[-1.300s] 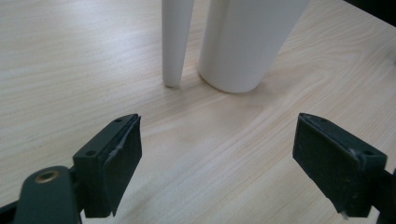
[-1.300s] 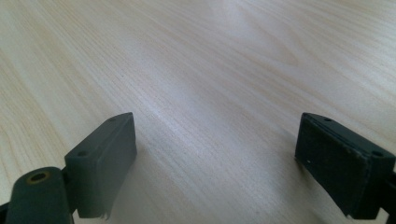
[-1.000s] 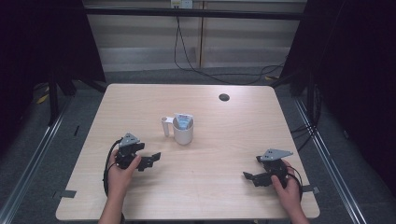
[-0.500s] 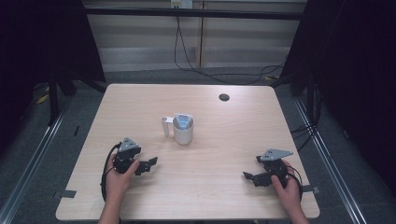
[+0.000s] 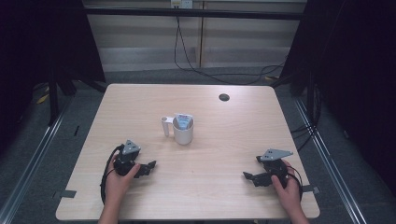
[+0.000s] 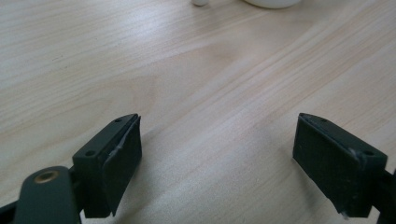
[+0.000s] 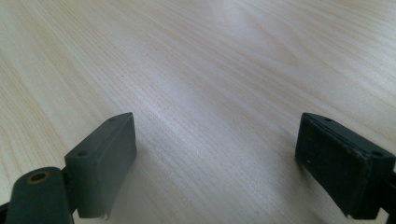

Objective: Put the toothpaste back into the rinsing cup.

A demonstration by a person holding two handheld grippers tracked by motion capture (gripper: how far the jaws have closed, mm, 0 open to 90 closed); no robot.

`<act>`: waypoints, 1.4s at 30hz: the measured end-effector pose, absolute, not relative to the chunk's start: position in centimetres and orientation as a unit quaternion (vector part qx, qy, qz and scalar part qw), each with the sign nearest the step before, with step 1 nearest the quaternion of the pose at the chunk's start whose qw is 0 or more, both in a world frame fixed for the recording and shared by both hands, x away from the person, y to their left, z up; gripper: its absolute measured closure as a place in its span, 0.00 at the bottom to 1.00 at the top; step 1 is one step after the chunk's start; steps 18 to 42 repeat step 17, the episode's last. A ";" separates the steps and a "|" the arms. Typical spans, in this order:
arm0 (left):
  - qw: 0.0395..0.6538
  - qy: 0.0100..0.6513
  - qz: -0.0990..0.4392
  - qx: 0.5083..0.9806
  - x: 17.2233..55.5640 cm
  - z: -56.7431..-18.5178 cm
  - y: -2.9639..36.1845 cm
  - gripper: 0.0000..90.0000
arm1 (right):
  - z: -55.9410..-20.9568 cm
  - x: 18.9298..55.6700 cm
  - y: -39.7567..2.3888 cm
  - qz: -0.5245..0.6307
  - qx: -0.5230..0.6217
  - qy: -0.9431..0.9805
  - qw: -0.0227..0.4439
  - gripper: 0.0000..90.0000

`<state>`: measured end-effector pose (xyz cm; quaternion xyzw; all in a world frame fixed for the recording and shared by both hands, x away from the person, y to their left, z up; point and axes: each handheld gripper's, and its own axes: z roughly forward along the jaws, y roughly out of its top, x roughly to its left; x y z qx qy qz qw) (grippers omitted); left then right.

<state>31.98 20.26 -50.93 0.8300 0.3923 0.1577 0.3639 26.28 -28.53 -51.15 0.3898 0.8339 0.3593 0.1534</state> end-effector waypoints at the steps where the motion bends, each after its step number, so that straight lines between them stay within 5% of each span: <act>1: 0.366 0.394 0.157 0.829 32.0 -51.0 20.2 0.16 | -51.2 26.3 -28.5 0.359 0.390 0.834 0.153 0.13; 42: 0.359 0.388 0.158 0.834 32.0 -50.9 20.2 0.15 | -51.2 26.3 -28.5 0.359 0.390 0.834 0.153 0.13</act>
